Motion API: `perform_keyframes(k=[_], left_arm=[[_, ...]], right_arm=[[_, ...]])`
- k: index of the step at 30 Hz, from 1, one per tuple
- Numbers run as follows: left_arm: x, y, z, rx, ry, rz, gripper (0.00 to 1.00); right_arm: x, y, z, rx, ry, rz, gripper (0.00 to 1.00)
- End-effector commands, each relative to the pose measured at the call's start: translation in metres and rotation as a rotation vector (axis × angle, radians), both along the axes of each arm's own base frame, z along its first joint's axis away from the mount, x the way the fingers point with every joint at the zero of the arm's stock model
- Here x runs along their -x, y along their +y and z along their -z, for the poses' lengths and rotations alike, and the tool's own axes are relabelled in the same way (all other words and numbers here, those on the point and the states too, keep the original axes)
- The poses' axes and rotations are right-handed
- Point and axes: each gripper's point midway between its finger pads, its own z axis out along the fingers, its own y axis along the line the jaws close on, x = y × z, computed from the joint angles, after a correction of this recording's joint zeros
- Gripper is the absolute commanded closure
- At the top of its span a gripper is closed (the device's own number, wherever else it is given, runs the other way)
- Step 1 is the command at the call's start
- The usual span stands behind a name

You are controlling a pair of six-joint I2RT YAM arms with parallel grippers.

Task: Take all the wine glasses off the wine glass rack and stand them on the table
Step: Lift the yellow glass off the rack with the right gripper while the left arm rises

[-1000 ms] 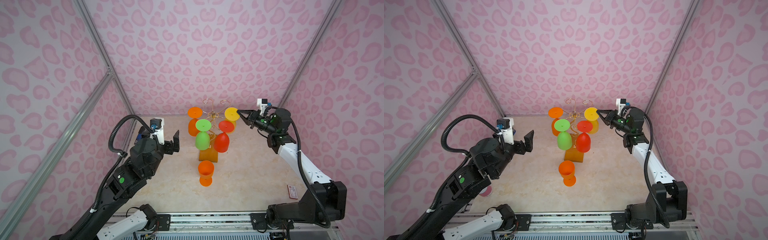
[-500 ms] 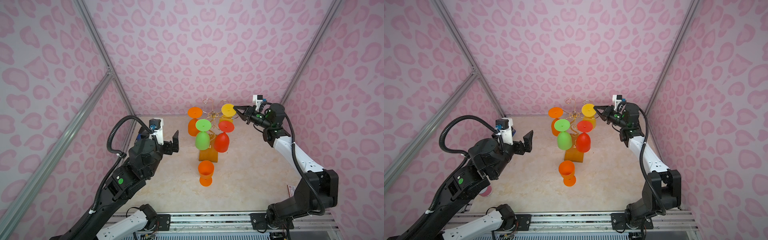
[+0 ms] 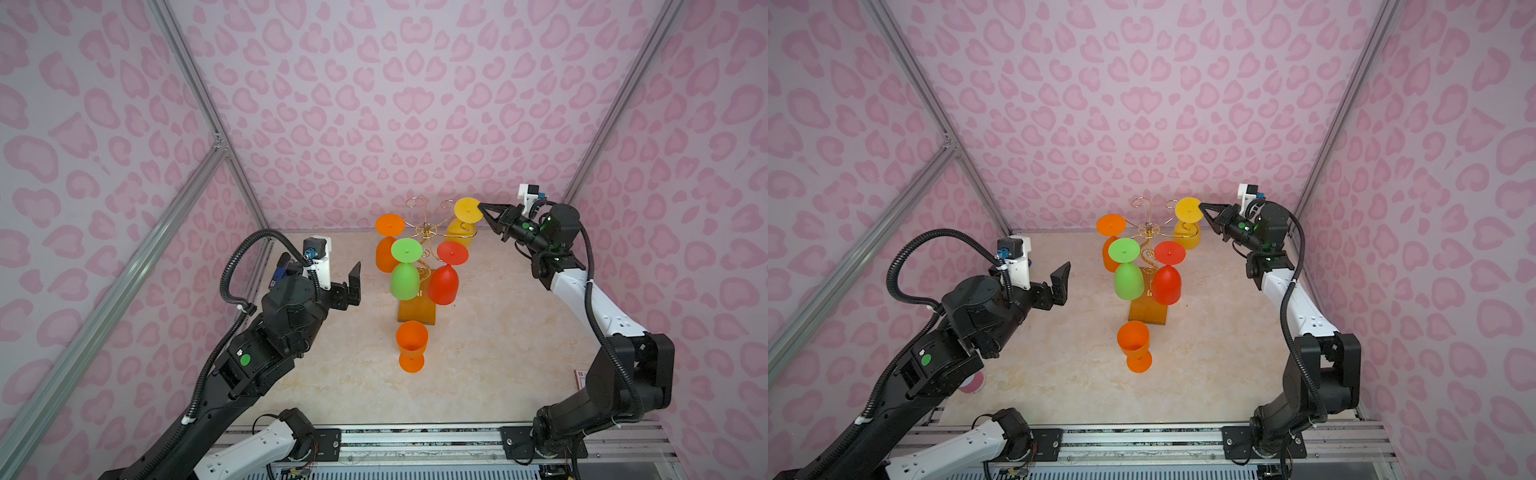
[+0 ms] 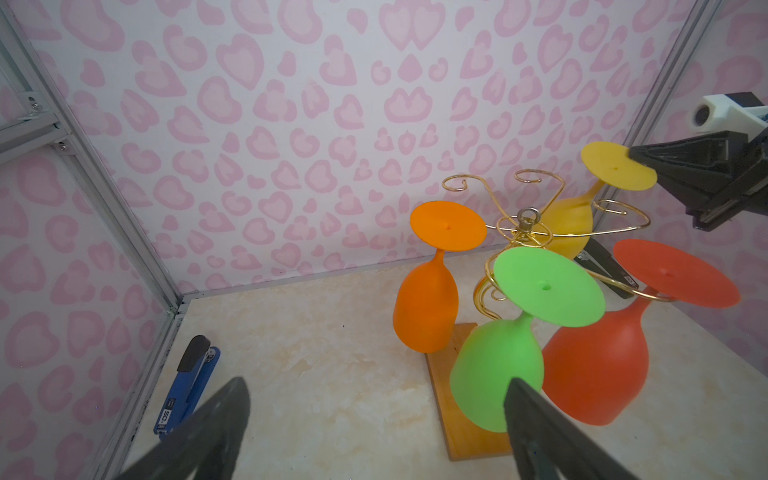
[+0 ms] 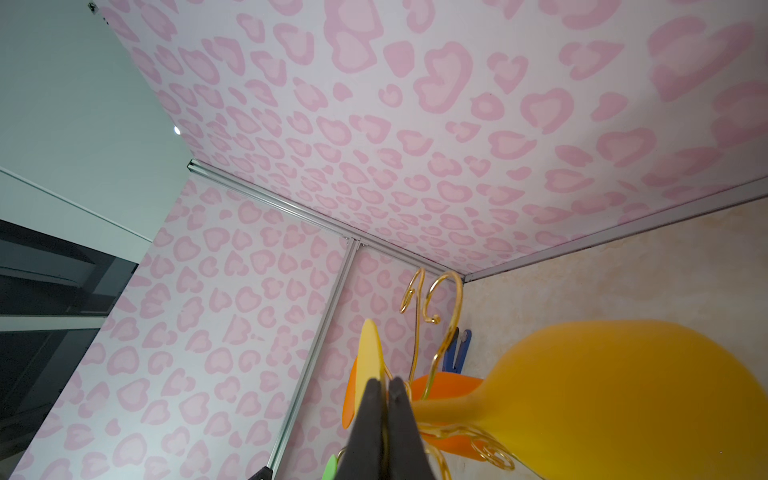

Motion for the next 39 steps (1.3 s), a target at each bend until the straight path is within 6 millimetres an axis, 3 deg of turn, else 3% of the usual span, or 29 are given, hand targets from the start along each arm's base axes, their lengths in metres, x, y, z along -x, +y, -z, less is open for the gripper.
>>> perform_keyframes(k=[1, 8, 13, 16, 22, 26, 33, 39], left_arm=[[-0.001, -0.005, -0.003, 0.017, -0.009, 0.023, 0.03], [0.000, -0.019, -0.005, 0.028, -0.012, 0.093, 0.03], [0.011, -0.053, -0.018, 0.088, -0.049, 0.294, 0.02], [0.026, -0.081, -0.030, 0.128, -0.100, 0.473, 0.02], [0.053, -0.129, -0.045, 0.178, -0.189, 0.808, 0.01], [0.047, -0.145, -0.050, 0.257, -0.191, 0.969, 0.02], [0.024, -0.160, -0.067, 0.406, -0.196, 1.191, 0.04], [0.009, -0.167, -0.082, 0.453, -0.215, 1.250, 0.07]], right_arm=[[0.002, -0.013, -0.014, -0.012, -0.059, 0.025, 1.00], [0.023, -0.051, -0.027, -0.010, -0.095, 0.109, 1.00], [0.064, -0.073, -0.060, 0.005, -0.210, 0.163, 1.00], [0.095, -0.073, -0.089, 0.025, -0.310, 0.166, 1.00], [0.161, -0.062, -0.148, 0.020, -0.543, 0.151, 1.00], [0.199, -0.047, -0.177, -0.059, -0.694, 0.064, 1.00], [0.234, -0.002, -0.191, -0.195, -0.795, -0.167, 1.00], [0.242, 0.016, -0.187, -0.237, -0.815, -0.252, 1.00]])
